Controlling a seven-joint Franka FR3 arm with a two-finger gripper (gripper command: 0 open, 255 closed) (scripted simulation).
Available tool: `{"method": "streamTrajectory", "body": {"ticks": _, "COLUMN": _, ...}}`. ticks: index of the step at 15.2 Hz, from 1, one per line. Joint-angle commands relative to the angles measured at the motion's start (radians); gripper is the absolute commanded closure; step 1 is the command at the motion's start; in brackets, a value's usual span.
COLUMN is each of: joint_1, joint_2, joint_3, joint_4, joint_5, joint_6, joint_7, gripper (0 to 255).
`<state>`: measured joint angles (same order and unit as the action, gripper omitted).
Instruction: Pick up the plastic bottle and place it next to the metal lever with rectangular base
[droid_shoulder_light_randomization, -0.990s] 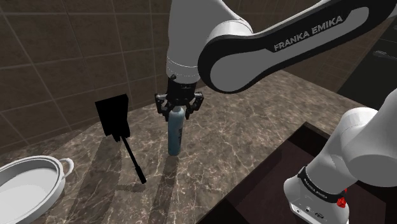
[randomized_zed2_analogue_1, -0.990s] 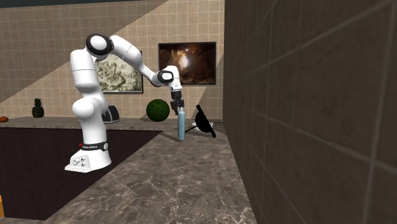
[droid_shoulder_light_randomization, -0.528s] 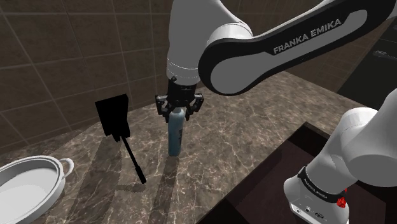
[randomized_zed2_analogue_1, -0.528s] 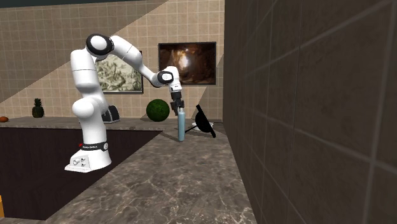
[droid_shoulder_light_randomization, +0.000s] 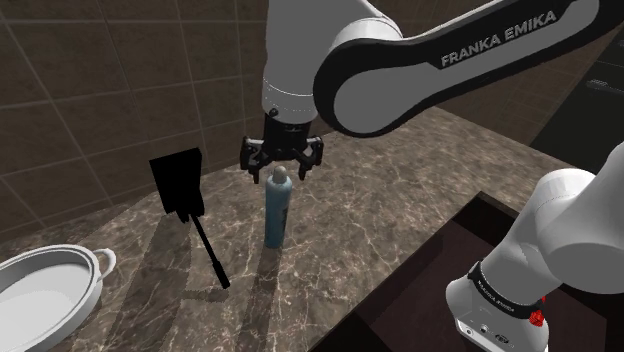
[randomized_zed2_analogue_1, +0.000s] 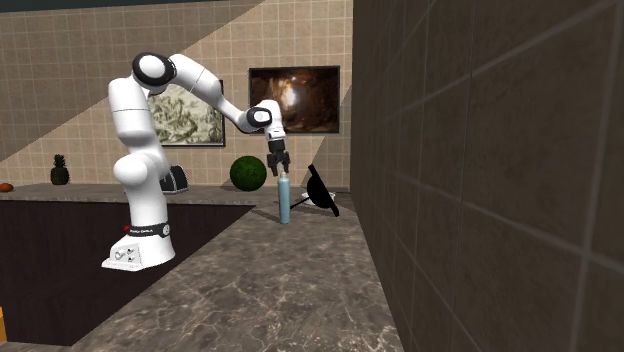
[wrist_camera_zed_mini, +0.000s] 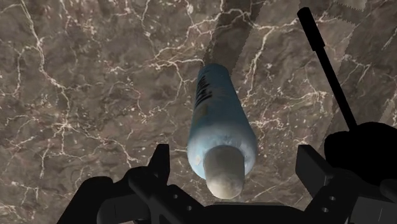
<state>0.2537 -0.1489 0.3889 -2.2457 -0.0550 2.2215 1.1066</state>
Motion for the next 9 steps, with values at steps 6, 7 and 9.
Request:
{"method": "streamTrajectory", "body": {"ticks": 6, "joint_1": 0.006, "joint_2": -0.043, "joint_3": -0.003, "joint_4": 0.038, "joint_5": 0.021, "joint_6": -0.079, "joint_7": -0.014, "gripper": 0}}
{"method": "streamTrajectory", "body": {"ticks": 7, "joint_1": 0.006, "joint_2": -0.043, "joint_3": -0.003, "joint_4": 0.038, "joint_5": 0.021, "joint_6": -0.079, "joint_7": -0.014, "gripper": 0}}
{"method": "streamTrajectory", "body": {"ticks": 9, "joint_1": 0.006, "joint_2": -0.043, "joint_3": -0.003, "joint_4": 0.038, "joint_5": 0.021, "joint_6": -0.079, "joint_7": -0.014, "gripper": 0}}
